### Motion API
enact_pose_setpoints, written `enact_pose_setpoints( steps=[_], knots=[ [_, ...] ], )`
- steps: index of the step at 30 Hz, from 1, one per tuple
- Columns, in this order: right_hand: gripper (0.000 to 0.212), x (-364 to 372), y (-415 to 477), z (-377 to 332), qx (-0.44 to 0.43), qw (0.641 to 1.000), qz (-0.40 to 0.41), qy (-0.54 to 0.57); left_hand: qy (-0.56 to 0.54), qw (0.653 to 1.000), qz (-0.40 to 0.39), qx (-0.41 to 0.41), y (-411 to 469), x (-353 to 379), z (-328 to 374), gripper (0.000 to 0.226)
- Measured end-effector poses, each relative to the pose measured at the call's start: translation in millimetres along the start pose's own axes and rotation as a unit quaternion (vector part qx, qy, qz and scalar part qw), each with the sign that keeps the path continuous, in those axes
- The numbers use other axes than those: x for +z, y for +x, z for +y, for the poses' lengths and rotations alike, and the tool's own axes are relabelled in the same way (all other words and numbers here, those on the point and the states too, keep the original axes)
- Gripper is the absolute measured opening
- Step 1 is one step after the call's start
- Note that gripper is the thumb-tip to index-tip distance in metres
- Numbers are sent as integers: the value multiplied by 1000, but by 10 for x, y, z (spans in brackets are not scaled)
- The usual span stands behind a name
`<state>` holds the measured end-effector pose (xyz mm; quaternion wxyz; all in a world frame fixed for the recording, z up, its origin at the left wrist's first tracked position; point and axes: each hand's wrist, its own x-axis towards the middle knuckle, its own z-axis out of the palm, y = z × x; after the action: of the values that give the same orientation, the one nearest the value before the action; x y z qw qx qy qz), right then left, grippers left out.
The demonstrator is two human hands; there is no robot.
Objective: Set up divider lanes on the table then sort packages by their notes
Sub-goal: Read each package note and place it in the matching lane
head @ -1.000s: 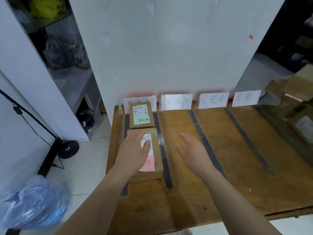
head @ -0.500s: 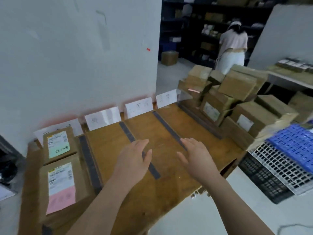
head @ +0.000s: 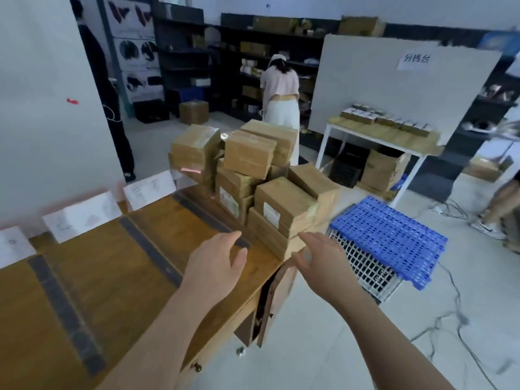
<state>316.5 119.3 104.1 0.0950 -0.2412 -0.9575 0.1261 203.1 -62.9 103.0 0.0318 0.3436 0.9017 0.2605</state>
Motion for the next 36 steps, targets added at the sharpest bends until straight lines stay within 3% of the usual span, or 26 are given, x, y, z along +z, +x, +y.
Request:
enact_pose_setpoints(
  steps=[15, 25, 32, 36],
  knots=[
    [52, 86, 1458, 1095, 140, 975, -29, 170, -95, 990, -82, -69, 1708, 857, 473, 57],
    [47, 461, 2057, 1406, 191, 945, -43, 263, -228, 937, -152, -218, 2216, 1340, 651, 69],
    [29, 482, 2083, 1577, 134, 926, -68, 345, -311, 911, -52, -265, 2099, 1499, 860, 62],
    [25, 381, 2060, 1696, 112, 874, -104, 462, -395, 860, 36, -321, 1903, 1606, 1007, 54]
  ],
)
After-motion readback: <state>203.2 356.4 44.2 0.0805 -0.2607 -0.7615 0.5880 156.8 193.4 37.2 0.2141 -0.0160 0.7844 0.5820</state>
